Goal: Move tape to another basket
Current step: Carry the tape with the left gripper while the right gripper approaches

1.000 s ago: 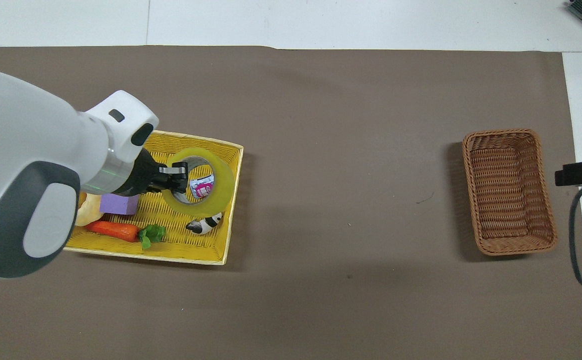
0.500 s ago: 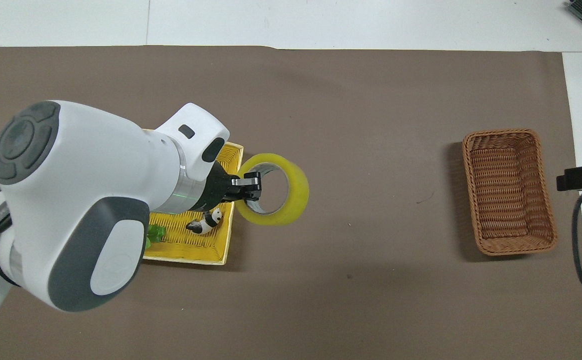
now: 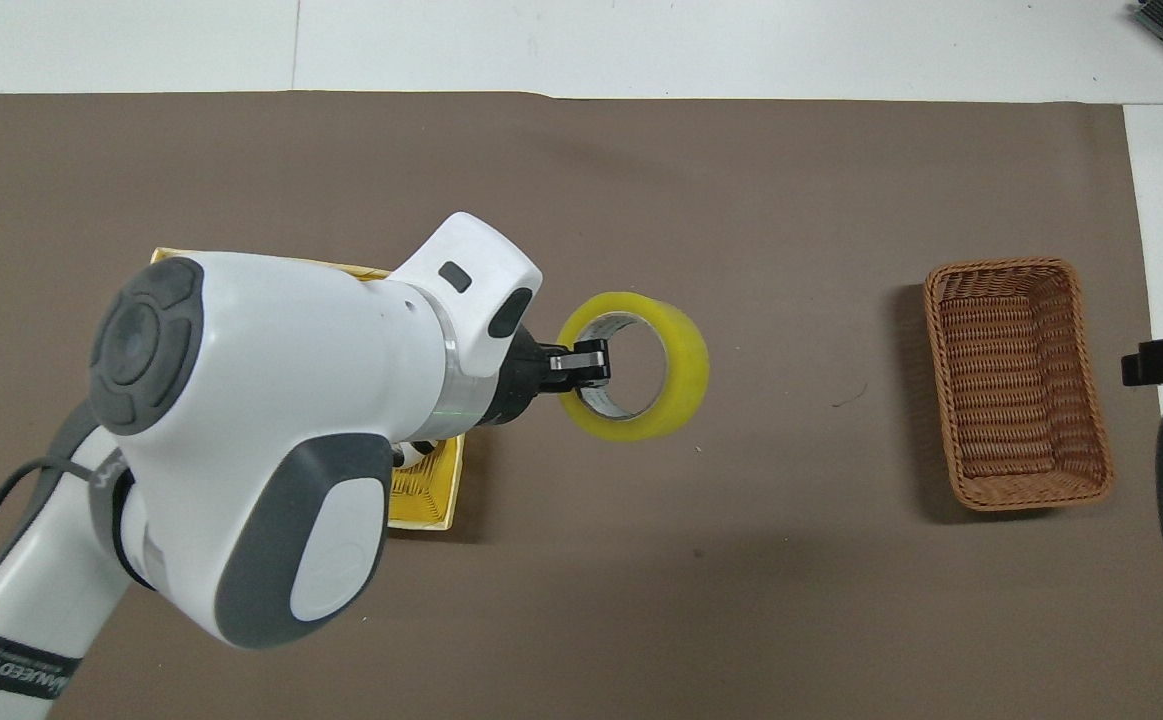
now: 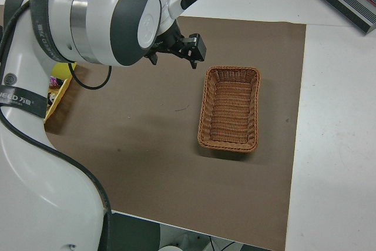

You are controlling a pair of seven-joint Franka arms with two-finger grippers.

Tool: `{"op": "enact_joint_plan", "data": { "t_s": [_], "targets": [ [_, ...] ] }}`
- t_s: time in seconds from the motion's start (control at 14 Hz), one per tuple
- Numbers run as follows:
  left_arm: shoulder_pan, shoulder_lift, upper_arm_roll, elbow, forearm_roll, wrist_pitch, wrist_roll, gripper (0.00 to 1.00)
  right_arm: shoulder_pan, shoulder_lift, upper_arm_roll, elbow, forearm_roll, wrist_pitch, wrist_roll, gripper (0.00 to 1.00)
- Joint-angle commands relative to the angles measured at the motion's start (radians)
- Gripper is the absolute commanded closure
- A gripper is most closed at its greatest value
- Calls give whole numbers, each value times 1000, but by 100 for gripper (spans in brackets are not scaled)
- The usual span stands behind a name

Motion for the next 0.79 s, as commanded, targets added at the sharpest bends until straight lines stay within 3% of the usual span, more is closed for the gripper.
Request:
{"op": "enact_joint_plan", "data": {
  "t_s": [0.0,0.36,0.71],
  "targets": [
    [-22,-13,17,-15,-22,20,-4,100,1,-10,2,-24,58,1,-24,0],
    [-23,-22,11,-15,-53,-51,-13,100,71,77,3,-57,210,212,28,0],
    [-37,-24,11,-15,-53,-57,-28,100,114,180,3,-57,436,312,70,0]
  ]
}}
